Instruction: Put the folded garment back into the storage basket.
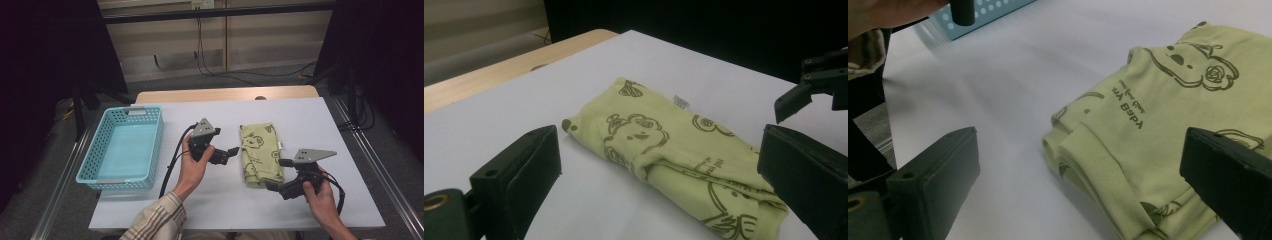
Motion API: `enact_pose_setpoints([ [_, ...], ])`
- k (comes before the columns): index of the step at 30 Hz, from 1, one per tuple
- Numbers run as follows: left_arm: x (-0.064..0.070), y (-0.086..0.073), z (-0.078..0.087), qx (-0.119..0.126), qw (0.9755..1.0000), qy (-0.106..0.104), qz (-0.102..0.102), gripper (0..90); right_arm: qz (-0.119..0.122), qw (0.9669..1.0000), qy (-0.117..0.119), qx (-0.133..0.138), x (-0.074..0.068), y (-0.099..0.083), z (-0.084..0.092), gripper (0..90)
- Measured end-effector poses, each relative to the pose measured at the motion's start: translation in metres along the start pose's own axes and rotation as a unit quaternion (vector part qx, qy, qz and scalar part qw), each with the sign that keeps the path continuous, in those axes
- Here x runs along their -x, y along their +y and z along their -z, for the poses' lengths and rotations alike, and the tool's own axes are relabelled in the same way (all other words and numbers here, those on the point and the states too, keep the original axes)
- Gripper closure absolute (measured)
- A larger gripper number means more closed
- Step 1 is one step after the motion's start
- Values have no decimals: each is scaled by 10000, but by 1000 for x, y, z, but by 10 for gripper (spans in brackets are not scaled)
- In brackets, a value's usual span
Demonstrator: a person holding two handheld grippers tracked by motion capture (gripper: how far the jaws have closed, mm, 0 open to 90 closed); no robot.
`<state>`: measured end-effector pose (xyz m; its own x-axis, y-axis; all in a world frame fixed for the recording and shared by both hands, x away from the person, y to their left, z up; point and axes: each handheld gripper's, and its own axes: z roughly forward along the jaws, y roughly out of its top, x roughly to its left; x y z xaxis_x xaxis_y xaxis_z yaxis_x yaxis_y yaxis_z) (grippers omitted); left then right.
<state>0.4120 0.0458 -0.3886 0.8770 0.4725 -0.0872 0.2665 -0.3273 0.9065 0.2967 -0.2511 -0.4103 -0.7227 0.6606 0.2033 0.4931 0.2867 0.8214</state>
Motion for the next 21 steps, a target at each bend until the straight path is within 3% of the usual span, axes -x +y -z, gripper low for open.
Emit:
enact_pose_setpoints([
  [6,-8,4,-15,-97,9999,17,90,38,94,9999,80,-3,4,2,-1,23],
  [11,-18,0,-39,-126,9997,62,221,39,227,9996,1,-182,9,7,0,32],
  [16,-26,0,-53,-248,9993,74,277,39,274,9991,-58,-310,18,10,0,83],
  [21,-36,4,-58,-326,9987,248,317,39,433,9982,-5,-419,24,11,-1,169],
])
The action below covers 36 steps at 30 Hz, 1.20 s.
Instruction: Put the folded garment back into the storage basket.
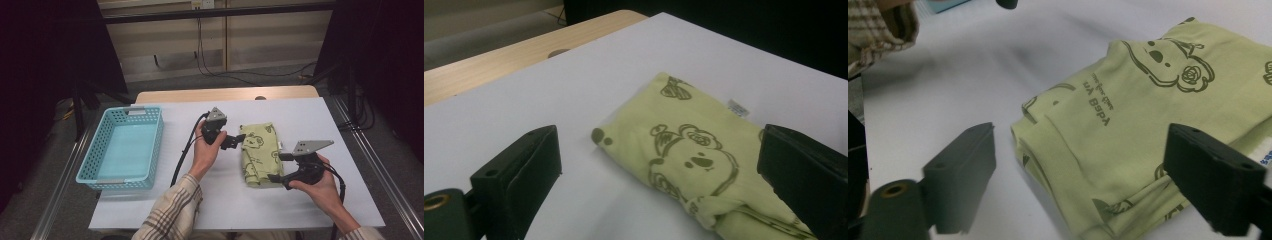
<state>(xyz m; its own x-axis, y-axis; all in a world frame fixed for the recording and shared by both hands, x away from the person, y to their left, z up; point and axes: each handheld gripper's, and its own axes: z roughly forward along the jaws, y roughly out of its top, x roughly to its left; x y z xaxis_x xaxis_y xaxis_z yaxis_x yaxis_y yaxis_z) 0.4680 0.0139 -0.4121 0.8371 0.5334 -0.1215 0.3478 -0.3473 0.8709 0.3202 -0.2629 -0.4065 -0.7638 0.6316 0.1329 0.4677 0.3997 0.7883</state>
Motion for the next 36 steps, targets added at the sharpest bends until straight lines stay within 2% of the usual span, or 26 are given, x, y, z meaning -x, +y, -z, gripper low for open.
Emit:
enact_pose_setpoints([
  [5,-6,1,-2,-12,9999,100,22,39,242,9995,103,-154,-3,-2,-5,249],
  [11,-9,-3,-8,-78,9999,133,74,39,590,9959,113,-683,-9,-6,-17,318],
  [13,-10,-4,-10,-160,9996,212,42,42,661,9945,98,-806,-8,-9,-20,345],
  [14,-12,-4,-10,-188,9995,244,-10,43,650,9941,109,-866,-9,-10,-21,348],
  [16,-13,-4,-12,-106,9998,168,69,43,708,9929,109,-948,-8,-11,-23,335],
  [19,-14,-3,-14,-150,9996,235,94,43,787,9903,32,-1141,-7,-14,-25,319],
  [21,-15,-2,-16,-213,9991,376,49,43,826,9895,-8,-1184,-6,-15,-26,314],
  [25,-17,-2,-18,-230,9989,391,74,43,991,9865,-53,-1306,-4,-18,-30,318],
  [26,-18,-1,-18,-220,9989,415,55,43,1005,9866,-31,-1284,-3,-19,-32,319],
  [28,-19,0,-18,-201,9988,435,79,43,1129,9845,-116,-1341,-4,-19,-32,340],
  [30,-20,0,-18,-224,9988,434,92,44,1263,9823,-190,-1369,-3,-20,-31,399],
  [32,-21,0,-18,-275,9983,518,19,44,1284,9825,-211,-1334,-1,-20,-31,439],
  [33,-21,0,-18,-232,9981,566,80,43,1299,9824,-204,-1324,-1,-21,-30,451],
  [35,-22,0,-18,-207,9984,509,142,44,1349,9821,-189,-1300,0,-22,-30,456],
  [36,-22,0,-18,-229,9982,536,121,44,1353,9819,-205,-1311,0,-22,-30,462],
])
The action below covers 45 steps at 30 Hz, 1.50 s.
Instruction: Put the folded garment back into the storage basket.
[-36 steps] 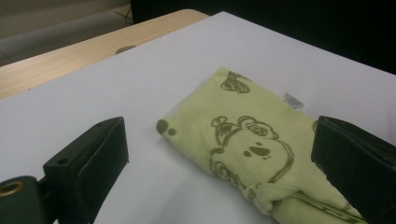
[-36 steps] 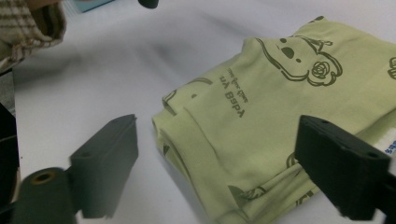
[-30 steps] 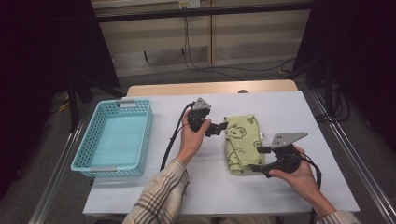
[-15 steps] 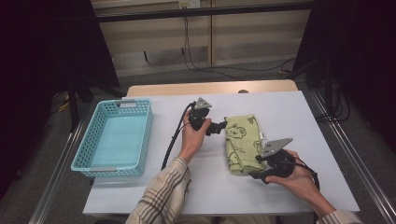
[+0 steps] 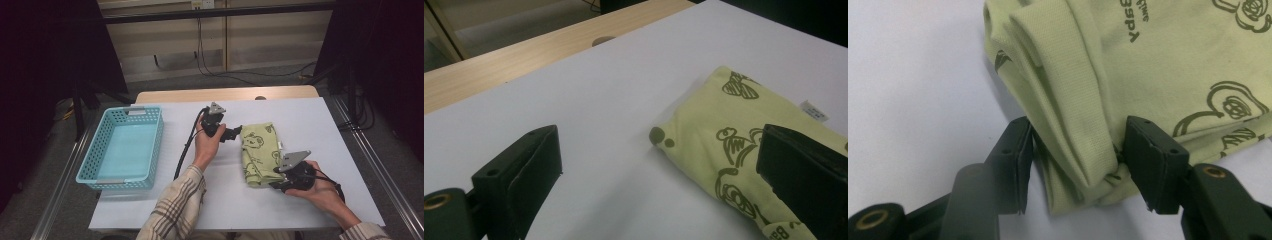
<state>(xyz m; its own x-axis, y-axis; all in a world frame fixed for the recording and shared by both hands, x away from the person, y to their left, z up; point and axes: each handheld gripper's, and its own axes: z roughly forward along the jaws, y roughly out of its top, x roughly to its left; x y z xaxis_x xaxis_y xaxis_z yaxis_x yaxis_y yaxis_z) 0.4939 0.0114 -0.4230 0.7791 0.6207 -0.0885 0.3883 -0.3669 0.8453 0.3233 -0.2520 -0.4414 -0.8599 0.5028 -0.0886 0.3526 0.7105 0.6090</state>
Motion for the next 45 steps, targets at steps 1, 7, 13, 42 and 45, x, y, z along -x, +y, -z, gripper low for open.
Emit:
enact_pose_setpoints([
  [1,0,0,0,-8,10000,10,16,44,29,10000,-19,30,0,0,0,466],
  [7,-5,-3,-5,-58,9999,90,121,44,-47,9998,-201,37,1,-1,1,593],
  [13,-5,-3,-17,-172,9995,125,241,55,-179,9995,-242,108,2,-2,1,710],
  [42,2,4,-62,-548,9976,193,376,188,-445,9986,-152,248,4,-4,3,762],
  [45,4,3,-66,-577,9972,162,445,230,-439,9986,-163,251,4,-4,3,762],
])
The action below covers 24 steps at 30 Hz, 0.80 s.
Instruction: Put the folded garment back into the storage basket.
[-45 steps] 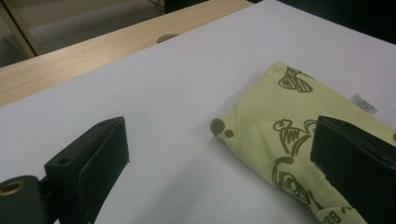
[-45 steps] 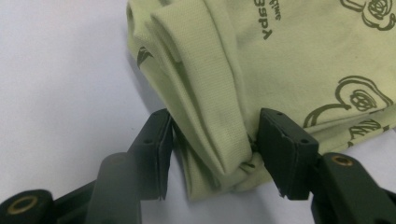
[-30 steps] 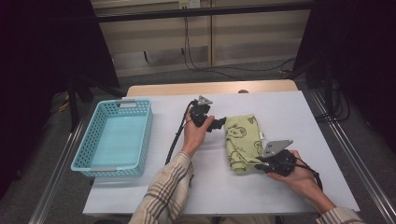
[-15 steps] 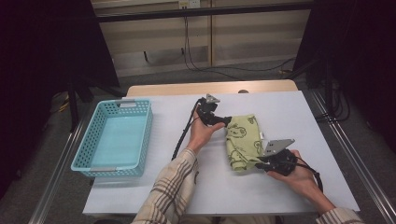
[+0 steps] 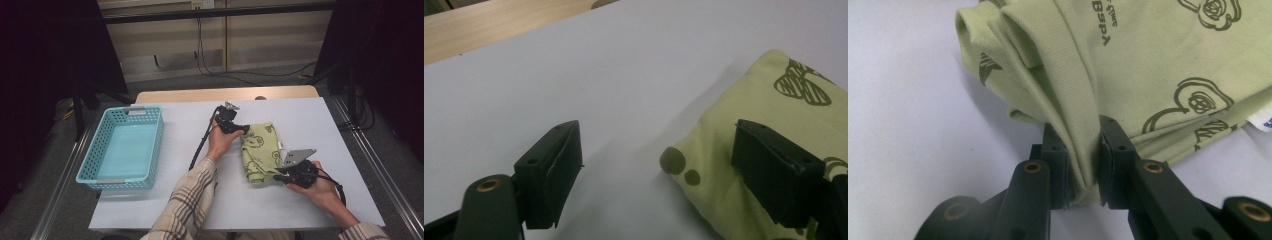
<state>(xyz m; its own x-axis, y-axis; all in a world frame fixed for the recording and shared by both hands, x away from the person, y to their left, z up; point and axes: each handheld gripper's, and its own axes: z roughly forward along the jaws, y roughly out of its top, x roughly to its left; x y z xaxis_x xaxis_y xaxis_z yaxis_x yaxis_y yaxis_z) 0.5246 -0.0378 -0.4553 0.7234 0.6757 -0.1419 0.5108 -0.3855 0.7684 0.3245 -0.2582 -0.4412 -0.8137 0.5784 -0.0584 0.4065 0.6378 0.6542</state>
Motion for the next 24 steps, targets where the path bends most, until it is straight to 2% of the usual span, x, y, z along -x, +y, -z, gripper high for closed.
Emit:
enact_pose_setpoints([
  [2,0,-1,-3,-122,9999,-26,-52,254,-18,10000,22,7,0,0,0,762],
  [3,-1,-1,-4,-198,9997,-111,-67,274,-12,10000,5,-7,0,0,0,762],
  [5,-2,-1,-5,-234,9996,-125,-48,292,-4,10000,-3,-2,0,0,0,762],
  [6,-3,-3,-6,-244,9993,-188,196,297,-11,10000,6,-4,-1,0,0,762],
  [8,-1,-3,-7,-244,9995,-165,105,303,-11,10000,14,-1,0,0,0,762],
  [10,1,-3,-7,-263,9994,-189,79,348,-3,10000,24,13,0,0,0,763],
  [12,4,-3,-7,-281,9994,-174,-86,368,-1,10000,5,-5,0,0,0,762],
  [14,6,-4,-7,-259,9993,-267,-81,413,-3,10000,4,-4,-1,0,0,762],
  [15,5,-3,-7,-268,9990,-321,-165,449,-5,10000,5,-4,-1,0,0,762],
  [17,5,-4,-7,-261,9990,-333,-169,486,-14,10000,9,-7,0,0,0,762],
  [21,7,-5,-7,-217,9993,-306,-2,529,-16,10000,11,2,-1,0,0,763],
  [24,8,-6,-6,-221,9990,-378,8,581,48,10000,-40,-1,-2,0,0,762],
])
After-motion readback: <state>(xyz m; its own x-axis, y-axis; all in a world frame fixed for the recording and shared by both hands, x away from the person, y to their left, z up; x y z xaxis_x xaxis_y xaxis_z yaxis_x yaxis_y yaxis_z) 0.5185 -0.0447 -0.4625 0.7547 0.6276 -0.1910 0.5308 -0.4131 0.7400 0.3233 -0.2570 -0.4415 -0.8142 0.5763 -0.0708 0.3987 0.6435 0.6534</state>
